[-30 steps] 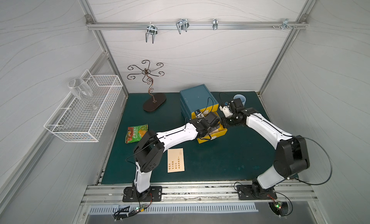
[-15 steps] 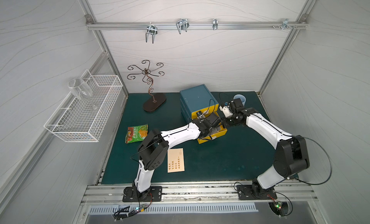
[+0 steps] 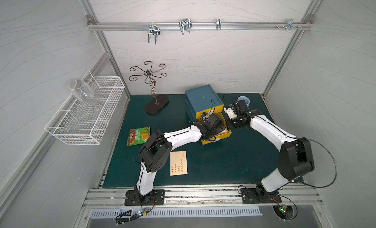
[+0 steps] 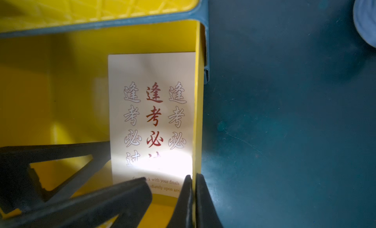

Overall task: Take the postcards out of the drawer
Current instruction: Pick up the postcard from the drawer.

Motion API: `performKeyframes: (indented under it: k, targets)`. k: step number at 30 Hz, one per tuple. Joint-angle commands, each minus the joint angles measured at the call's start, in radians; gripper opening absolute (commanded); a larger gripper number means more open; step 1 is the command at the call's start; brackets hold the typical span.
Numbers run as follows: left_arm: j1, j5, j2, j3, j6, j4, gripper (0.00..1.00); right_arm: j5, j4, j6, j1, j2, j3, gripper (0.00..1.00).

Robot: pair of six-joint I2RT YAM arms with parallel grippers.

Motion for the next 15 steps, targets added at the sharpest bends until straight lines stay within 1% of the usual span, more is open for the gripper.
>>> performKeyframes:
  k: [1, 8, 15]
  targets:
    - [-0.002, 0.072, 0.047, -0.02, 0.027, 0.125, 0.96, -0.073, -0.014, -0.004, 0.011, -0.001, 0.004, 0.08]
    - [-0.002, 0.058, 0.029, -0.028, 0.017, 0.134, 0.96, -0.072, -0.015, -0.005, 0.011, 0.0, 0.007, 0.08]
    - [-0.002, 0.011, -0.01, -0.03, -0.002, 0.116, 0.96, -0.065, -0.015, -0.001, 0.011, 0.006, 0.01, 0.07]
